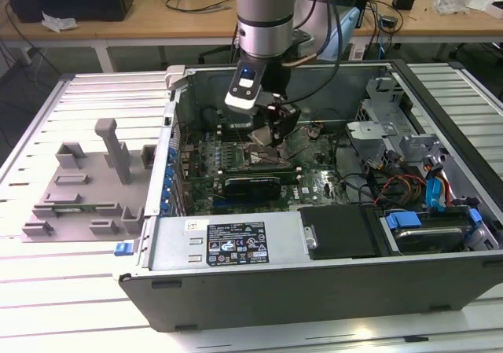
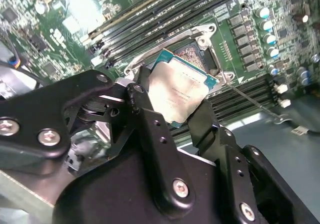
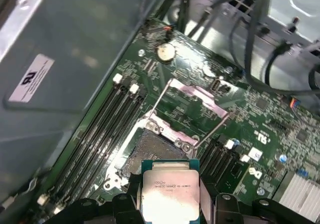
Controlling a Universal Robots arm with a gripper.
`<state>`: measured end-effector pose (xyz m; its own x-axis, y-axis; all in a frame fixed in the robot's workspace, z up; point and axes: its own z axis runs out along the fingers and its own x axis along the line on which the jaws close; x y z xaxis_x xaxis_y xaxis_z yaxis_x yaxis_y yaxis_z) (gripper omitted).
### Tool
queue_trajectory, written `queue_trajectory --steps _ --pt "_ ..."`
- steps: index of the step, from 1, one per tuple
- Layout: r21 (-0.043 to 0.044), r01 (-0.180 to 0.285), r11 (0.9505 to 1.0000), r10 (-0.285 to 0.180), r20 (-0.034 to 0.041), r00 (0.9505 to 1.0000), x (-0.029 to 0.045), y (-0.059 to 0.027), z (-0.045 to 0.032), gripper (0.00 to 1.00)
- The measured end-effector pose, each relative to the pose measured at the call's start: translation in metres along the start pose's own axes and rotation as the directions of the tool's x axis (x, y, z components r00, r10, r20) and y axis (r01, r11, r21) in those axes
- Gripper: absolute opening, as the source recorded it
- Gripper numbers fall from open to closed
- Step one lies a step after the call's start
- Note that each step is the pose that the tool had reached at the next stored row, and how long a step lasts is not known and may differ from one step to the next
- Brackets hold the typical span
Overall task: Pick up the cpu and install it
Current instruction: 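Place the cpu into insertion slot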
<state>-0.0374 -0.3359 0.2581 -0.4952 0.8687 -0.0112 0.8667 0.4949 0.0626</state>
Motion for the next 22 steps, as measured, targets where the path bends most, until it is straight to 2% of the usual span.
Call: queue_trajectory --steps 2,6,10,13,14,17,20,21,22 --pt "0.0004 -0.043 0.9991 0.043 0.0027 0.9991 0.0000 0.0000 0.0000 0.55" --pt "0.0009 -0.111 0.9938 0.111 0.0070 0.9938 0.0000 0.0000 0.0001 0.55" --pt "0.0010 -0.179 0.9838 0.179 0.0114 0.9838 0.0000 0.0000 0.0003 0.55" --pt "0.0010 -0.231 0.9730 0.231 0.0148 0.9729 0.0000 0.0000 0.0003 0.55" --pt "0.0008 -0.248 0.9688 0.248 0.0159 0.9687 0.0000 0.0000 0.0004 0.55" --pt "0.0003 -0.326 0.9454 0.326 0.0211 0.9452 0.0000 0.0000 0.0005 0.55" --pt "-0.0003 -0.375 0.9272 0.375 0.0244 0.9269 0.0000 -0.0001 0.0006 0.55" --pt "-0.0007 -0.403 0.9152 0.403 0.0262 0.9149 0.0000 -0.0001 0.0007 0.55" --pt "-0.0010 -0.416 0.9093 0.416 0.0271 0.9090 0.0000 -0.0001 0.0007 0.55"
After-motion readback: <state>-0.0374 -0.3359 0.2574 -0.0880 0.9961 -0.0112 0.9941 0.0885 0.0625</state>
